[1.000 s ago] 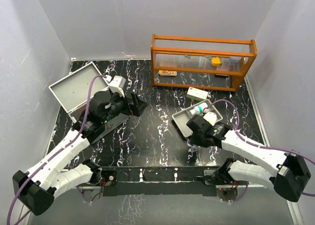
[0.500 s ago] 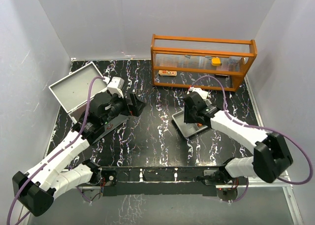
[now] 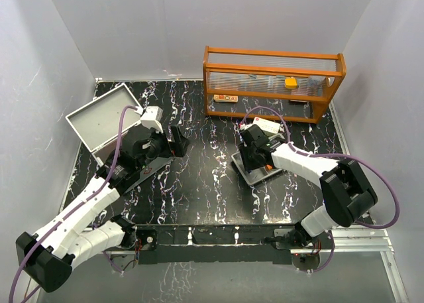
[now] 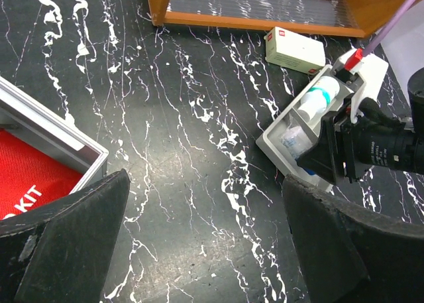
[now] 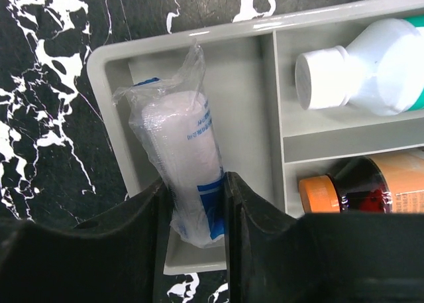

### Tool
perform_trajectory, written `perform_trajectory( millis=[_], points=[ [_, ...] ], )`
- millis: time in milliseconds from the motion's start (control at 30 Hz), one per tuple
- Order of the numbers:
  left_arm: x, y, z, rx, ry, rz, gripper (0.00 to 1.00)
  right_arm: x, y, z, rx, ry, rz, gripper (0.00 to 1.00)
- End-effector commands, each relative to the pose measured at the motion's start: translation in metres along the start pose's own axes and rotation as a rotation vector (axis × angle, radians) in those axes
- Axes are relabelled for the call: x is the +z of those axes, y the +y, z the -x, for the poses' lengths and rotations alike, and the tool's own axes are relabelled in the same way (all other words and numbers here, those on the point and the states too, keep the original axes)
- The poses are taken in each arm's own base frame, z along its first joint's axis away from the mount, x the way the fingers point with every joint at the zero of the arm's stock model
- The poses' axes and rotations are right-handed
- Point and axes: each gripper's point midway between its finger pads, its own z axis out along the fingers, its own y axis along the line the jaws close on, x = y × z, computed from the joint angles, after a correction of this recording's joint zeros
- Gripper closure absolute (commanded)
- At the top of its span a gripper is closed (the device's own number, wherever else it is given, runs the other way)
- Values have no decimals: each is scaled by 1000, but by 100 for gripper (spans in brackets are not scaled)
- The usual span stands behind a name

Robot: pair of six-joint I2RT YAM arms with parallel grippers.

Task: Organize the medicine kit

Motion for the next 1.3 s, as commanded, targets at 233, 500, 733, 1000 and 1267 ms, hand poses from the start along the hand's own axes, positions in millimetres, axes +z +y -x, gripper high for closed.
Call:
perform_trajectory(
  millis=[233,500,733,1000,1267],
  points=[
    [-1,14,0,35,91,117,1,-23,-6,46,77,-91,-56,46],
    [9,52,-43,73,336,324,1,-63,6,76,202,-261,51,44],
    [13,96,-55,22,380,460,1,-79,14,66,231,-296,137,43],
    [33,99,-71,29,472,354,1,-90,13,57,243,-324,166,43],
    [44,71,-81,0,512,190,13,-89,8,53,277,-328,151,43]
  ],
)
